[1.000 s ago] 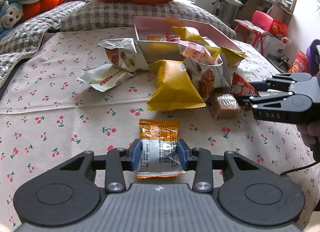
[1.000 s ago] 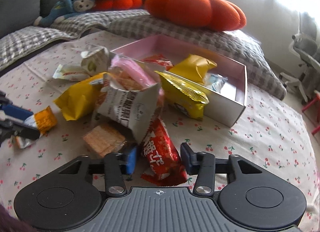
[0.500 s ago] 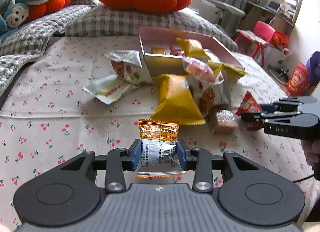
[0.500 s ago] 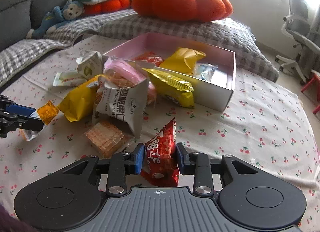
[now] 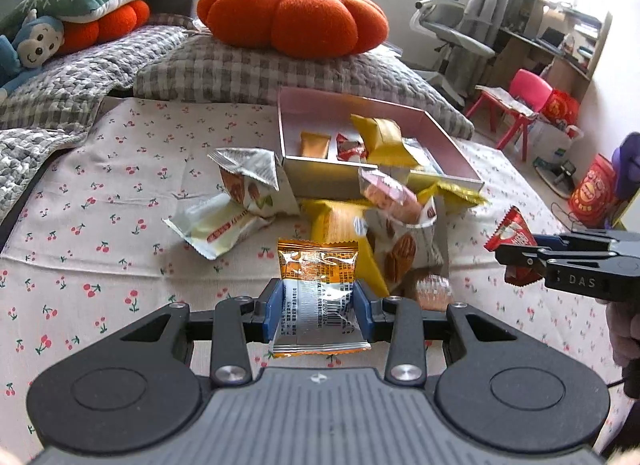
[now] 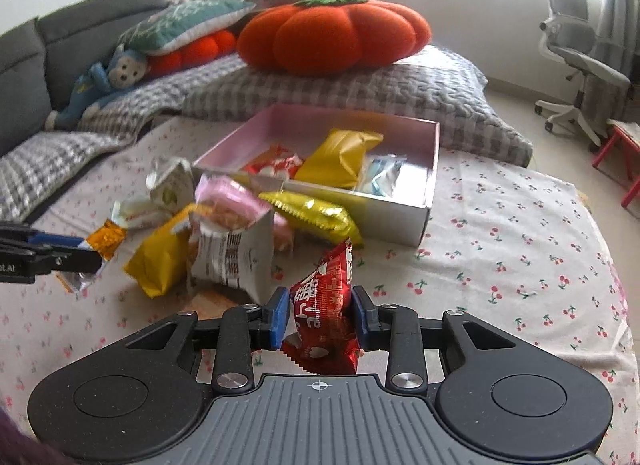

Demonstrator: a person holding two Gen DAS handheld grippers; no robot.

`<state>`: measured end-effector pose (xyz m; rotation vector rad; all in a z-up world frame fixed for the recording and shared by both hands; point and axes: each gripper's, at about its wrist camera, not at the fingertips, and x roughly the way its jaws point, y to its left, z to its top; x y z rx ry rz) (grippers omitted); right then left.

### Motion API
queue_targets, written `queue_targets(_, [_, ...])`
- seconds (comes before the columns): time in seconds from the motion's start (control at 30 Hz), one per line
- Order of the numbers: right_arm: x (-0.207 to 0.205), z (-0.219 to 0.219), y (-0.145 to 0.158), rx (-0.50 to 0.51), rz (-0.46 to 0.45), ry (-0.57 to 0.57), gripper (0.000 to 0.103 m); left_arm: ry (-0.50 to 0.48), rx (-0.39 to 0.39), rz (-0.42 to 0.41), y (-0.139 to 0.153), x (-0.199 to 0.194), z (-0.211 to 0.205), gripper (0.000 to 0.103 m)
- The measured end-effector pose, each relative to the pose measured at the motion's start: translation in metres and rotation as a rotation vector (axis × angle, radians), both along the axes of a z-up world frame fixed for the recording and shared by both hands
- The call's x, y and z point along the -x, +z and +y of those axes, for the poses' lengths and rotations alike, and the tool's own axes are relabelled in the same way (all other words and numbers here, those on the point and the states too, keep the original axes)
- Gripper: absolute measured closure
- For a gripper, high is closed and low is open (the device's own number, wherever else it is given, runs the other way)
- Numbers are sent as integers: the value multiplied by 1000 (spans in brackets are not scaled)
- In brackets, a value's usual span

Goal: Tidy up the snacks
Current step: 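Carry the orange-white packet and red wrapper into the pink box and open both tools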

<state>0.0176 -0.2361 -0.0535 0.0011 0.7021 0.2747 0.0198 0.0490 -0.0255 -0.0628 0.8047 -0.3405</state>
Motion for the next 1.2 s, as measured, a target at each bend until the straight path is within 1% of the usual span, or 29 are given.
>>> queue_targets(0.23, [-11,-14,16,-72,-2,-60,71,17,10,-2,15,-14,-4,68])
queue_targets(0.43, [-26,-25,27,-105,-25,-118,71,25,24,-24,29,-32,-11,68])
queue_targets(0.57, [-38,-29,29,-127,-30,-147,71,32,33,-40,35,-46,-17,68])
queue_targets(0.8, [-63,-44,27,-173,-34,-177,71,43,12,-49,30,-73,-33,68])
queue_targets(0.87, [-68,-51,23,-178,-28,-189,71,42,7,-64,28,-82,-38,68])
queue_targets(1.0, [-76,-64,15,-195,-17,-218,71,31,-22,-126,24,-102,-49,68])
queue_targets(1.1, [-80,-72,12,-212,-7,-242,71,30,-5,-137,22,-116,-49,68])
queue_targets(1.2, [-83,-74,12,-232,-7,-243,71,38,-16,-135,18,-127,-51,68])
